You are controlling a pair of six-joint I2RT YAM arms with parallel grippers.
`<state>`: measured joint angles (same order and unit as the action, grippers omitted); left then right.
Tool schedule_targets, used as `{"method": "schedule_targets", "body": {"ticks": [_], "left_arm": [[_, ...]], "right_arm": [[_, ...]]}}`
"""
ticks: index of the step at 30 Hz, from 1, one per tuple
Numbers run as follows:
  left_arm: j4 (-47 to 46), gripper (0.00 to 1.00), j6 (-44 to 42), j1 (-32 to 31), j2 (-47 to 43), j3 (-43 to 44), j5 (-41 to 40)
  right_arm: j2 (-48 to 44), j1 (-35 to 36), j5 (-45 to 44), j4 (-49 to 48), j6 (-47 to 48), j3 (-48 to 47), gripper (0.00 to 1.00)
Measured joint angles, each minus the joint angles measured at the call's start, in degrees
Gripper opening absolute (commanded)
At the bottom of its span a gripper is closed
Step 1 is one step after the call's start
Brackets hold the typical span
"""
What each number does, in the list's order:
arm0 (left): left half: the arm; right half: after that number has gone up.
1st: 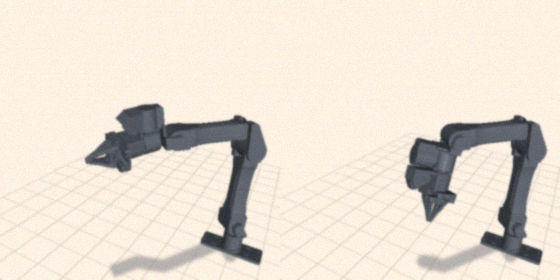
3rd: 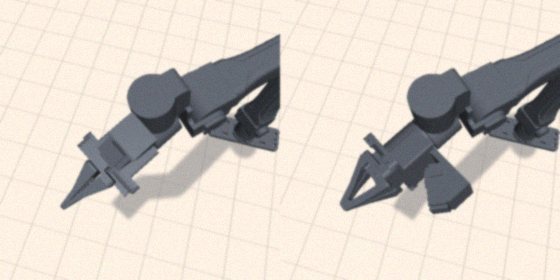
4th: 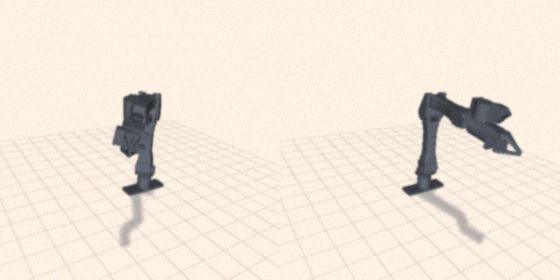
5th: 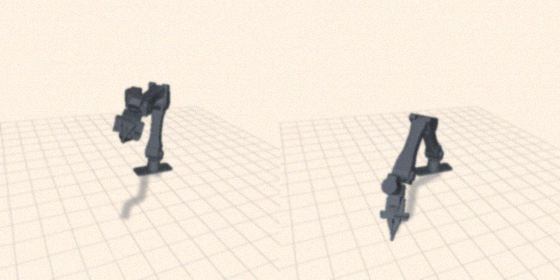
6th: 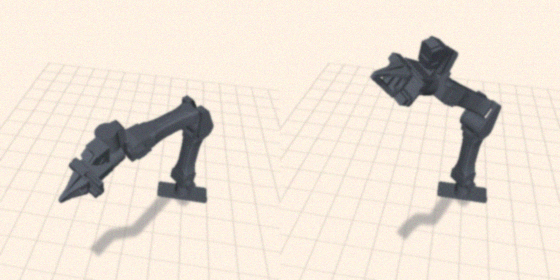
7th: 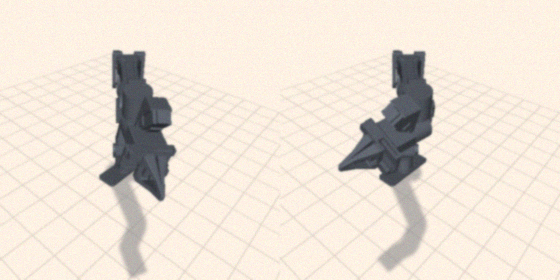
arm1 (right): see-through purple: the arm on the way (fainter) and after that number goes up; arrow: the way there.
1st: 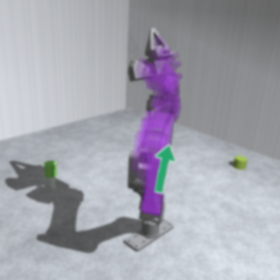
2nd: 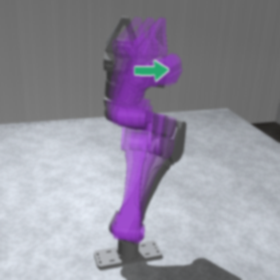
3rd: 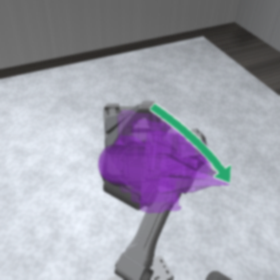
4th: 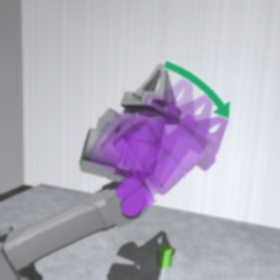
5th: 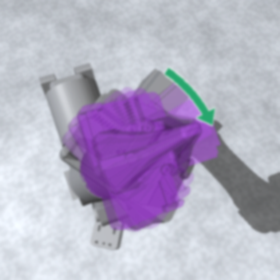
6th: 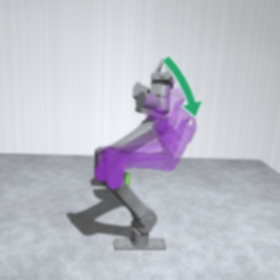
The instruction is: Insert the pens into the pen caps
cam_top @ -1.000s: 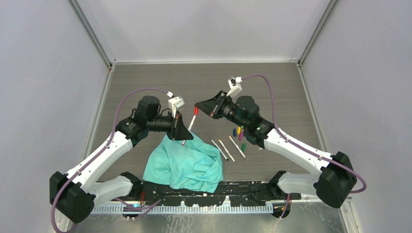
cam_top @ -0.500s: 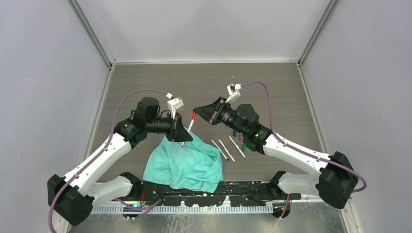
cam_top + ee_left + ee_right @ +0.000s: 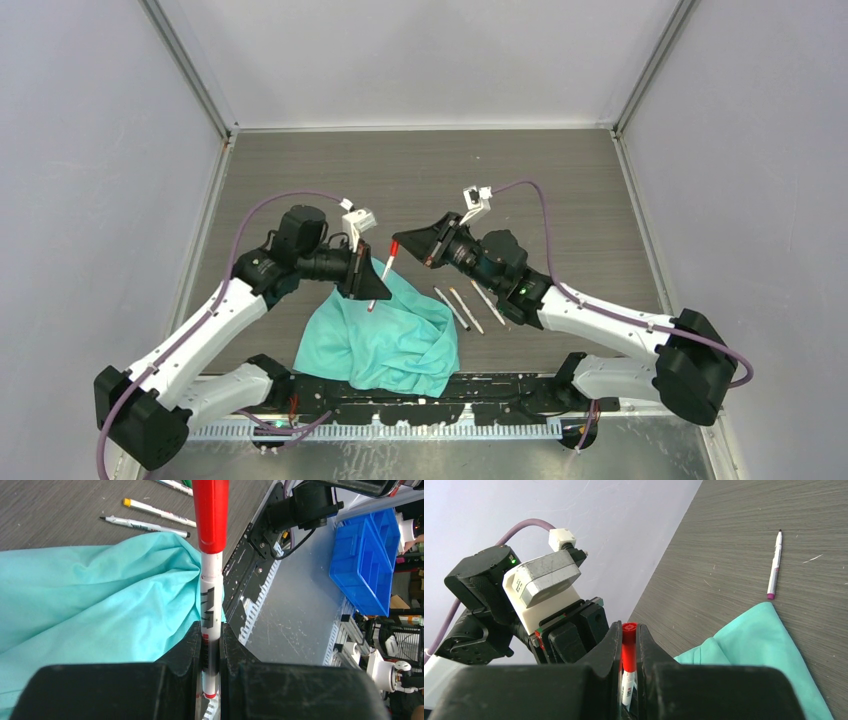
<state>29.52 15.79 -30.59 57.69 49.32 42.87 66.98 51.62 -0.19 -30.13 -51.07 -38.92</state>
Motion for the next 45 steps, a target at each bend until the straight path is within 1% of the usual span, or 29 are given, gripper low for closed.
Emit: {"method": "schedule_targets", "body": {"ticks": [9, 15, 24, 26, 28, 29, 31, 33, 34, 35, 37, 39, 42, 45], "left_arm": [[1.79, 0.0, -0.26, 0.33, -1.07, -0.33, 1.6], [0.48, 0.0, 0.17, 1.64, -1.53, -0.5, 3.32], [0.39, 0.0, 0.09, 2.58, -1.81, -0.52, 4.81], [0.5, 0.0, -0.2, 2.6, -1.81, -0.52, 4.81], [0.81, 0.0, -0.55, 2.6, -1.81, -0.52, 4.79], [0.94, 0.0, -0.81, 2.6, -1.84, -0.52, 4.85], [0.74, 0.0, -1.38, 2.6, -1.9, -0.52, 5.05], [-0.85, 0.0, -1.42, 2.73, -2.21, -0.52, 4.35], [-2.19, 0.0, -1.42, 3.17, -2.23, -0.52, 3.96], [-3.26, 0.0, -1.4, 3.56, -2.29, -0.52, 3.56], [-4.79, 0.0, -1.36, 4.17, -2.34, -0.52, 2.82], [-5.62, 0.0, -1.38, 4.26, -2.34, -0.52, 2.36], [-6.23, 0.0, -1.38, 4.26, -2.34, -0.52, 2.25], [-6.49, 0.0, -1.38, 4.26, -2.34, -0.52, 2.1]], "right_arm": [[-0.52, 1.73, -1.22, -5.88, -0.33, 3.56, 0.01], [-0.52, 3.89, -3.23, -6.71, -0.52, 3.82, 0.01], [-0.5, 4.57, -4.22, -7.48, -0.02, 3.82, 0.01], [-0.52, 4.59, -4.22, -7.37, 0.2, 3.82, 0.06], [-0.9, 4.72, -4.31, -6.43, 0.76, 3.67, 0.14], [-1.27, 4.87, -4.48, -5.44, 1.27, 3.41, 0.2], [-2.19, 5.14, -4.94, -2.95, 2.32, 2.47, 0.39], [-3.43, 5.77, -4.2, 0.79, 3.93, 1.55, 0.6], [-4.17, 6.69, -3.39, 2.97, 4.76, 1.44, 0.68], [-4.92, 7.67, -2.69, 5.31, 5.7, 1.36, 0.73], [-5.88, 8.76, -1.9, 9.11, 7.23, 0.96, 0.81], [-6.91, 8.59, -1.77, 12.55, 8.68, 0.48, 0.86], [-8.83, 7.17, -1.6, 16.15, 10.71, 0.11, 0.9], [-10.73, 4.24, 1.01, 17.97, 12.2, -0.2, 0.92]]}}
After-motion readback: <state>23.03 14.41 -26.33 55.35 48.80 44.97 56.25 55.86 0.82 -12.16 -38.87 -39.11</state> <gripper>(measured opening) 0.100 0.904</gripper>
